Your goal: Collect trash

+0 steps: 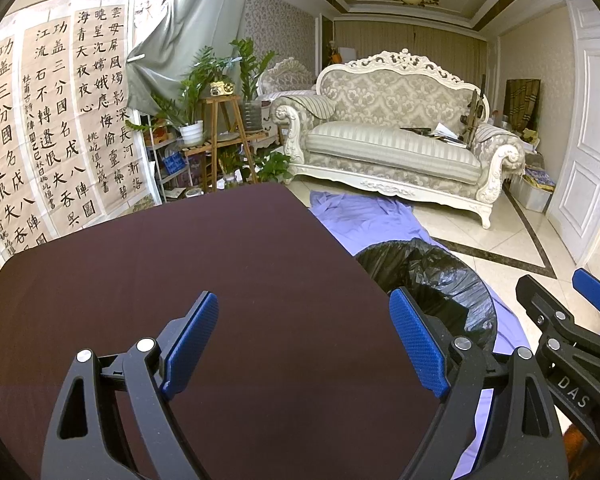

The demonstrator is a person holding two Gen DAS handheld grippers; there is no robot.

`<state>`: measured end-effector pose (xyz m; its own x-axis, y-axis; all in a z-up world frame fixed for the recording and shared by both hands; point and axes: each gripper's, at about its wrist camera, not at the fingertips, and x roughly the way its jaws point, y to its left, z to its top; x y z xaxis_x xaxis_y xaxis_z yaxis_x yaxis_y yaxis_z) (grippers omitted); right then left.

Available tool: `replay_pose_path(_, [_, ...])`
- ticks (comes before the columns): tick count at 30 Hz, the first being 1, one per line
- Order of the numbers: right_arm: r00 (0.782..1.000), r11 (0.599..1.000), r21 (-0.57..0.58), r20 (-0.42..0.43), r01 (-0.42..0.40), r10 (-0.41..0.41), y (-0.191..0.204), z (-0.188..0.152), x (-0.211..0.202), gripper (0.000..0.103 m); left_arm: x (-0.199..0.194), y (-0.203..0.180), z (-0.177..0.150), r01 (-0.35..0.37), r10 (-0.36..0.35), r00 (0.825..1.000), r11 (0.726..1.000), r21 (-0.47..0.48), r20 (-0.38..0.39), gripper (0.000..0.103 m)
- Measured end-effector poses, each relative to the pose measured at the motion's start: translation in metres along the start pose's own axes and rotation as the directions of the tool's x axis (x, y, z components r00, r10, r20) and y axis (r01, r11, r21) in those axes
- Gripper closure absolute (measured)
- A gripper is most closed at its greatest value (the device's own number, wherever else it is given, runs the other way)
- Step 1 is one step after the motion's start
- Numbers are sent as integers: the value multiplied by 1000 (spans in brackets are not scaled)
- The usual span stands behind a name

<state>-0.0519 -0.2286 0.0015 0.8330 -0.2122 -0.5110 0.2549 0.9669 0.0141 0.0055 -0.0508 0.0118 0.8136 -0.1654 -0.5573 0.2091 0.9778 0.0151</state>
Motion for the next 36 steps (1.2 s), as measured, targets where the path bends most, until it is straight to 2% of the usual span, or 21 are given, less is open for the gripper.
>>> replay_pose_path(11, [1000, 1000, 1, 1, 2, -2, 0, 0, 0, 22, 0, -4, -4, -5, 5, 1000, 1000, 4, 5, 18])
replay_pose_path(19, [1000, 1000, 1, 0, 1, -1, 0, 0, 0, 22, -7, -12, -3, -28, 27, 999, 999, 27, 48, 18])
replay_pose_path(36, [1000, 1000, 1, 0, 2, -2, -1, 0, 0, 22, 1, -14, -2, 23, -23, 1000, 1000, 14, 14, 18])
